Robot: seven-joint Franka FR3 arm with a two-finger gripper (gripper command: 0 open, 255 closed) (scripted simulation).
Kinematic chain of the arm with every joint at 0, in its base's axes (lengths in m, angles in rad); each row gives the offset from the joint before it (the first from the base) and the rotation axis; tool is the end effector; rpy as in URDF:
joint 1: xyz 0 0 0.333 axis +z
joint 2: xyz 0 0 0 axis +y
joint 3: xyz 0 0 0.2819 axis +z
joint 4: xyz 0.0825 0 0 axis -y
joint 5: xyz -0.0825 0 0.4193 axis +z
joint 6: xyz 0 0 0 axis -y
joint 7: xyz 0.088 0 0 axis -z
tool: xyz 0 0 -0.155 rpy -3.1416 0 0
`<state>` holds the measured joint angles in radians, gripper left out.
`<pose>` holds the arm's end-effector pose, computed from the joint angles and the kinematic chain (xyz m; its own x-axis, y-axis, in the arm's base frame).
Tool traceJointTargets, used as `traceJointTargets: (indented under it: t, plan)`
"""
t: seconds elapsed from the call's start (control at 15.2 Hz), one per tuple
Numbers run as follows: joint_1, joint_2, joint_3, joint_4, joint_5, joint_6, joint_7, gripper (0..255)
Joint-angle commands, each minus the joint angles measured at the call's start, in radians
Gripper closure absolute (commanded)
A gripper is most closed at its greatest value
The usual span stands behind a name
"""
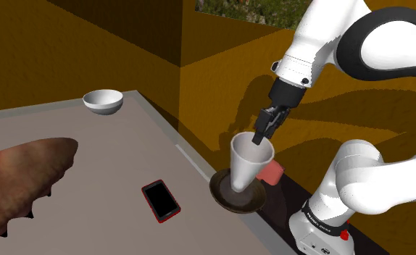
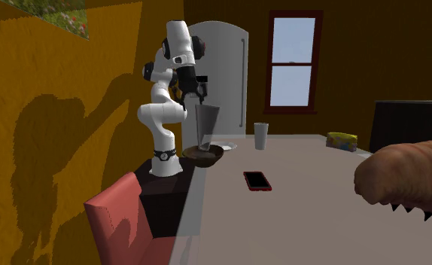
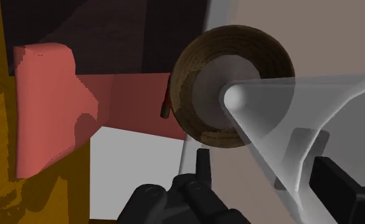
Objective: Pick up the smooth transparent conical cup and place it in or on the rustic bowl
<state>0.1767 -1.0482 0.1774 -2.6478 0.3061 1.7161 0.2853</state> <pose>0.2968 0.1469 0.4680 0.9972 -0.0439 0.0611 -0.0326 -0.9838 -0.1761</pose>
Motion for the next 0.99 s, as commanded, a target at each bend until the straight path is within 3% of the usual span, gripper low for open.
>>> traceJointTargets:
  t: [0.0, 0.2, 0.46, 0.92]
  plan:
    - [0.000, 0.000, 0.000, 0.000, 0.000, 0.000, 0.000, 0]
    - [0.000, 0.000, 0.000, 0.000, 0.000, 0.000, 0.000, 0]
    - [-0.012, 0.019, -0.036, 0.133, -0.032, -0.116, 0.005, 0]
    - [-0.012, 0.019, -0.036, 0.133, -0.032, -0.115, 0.005, 0]
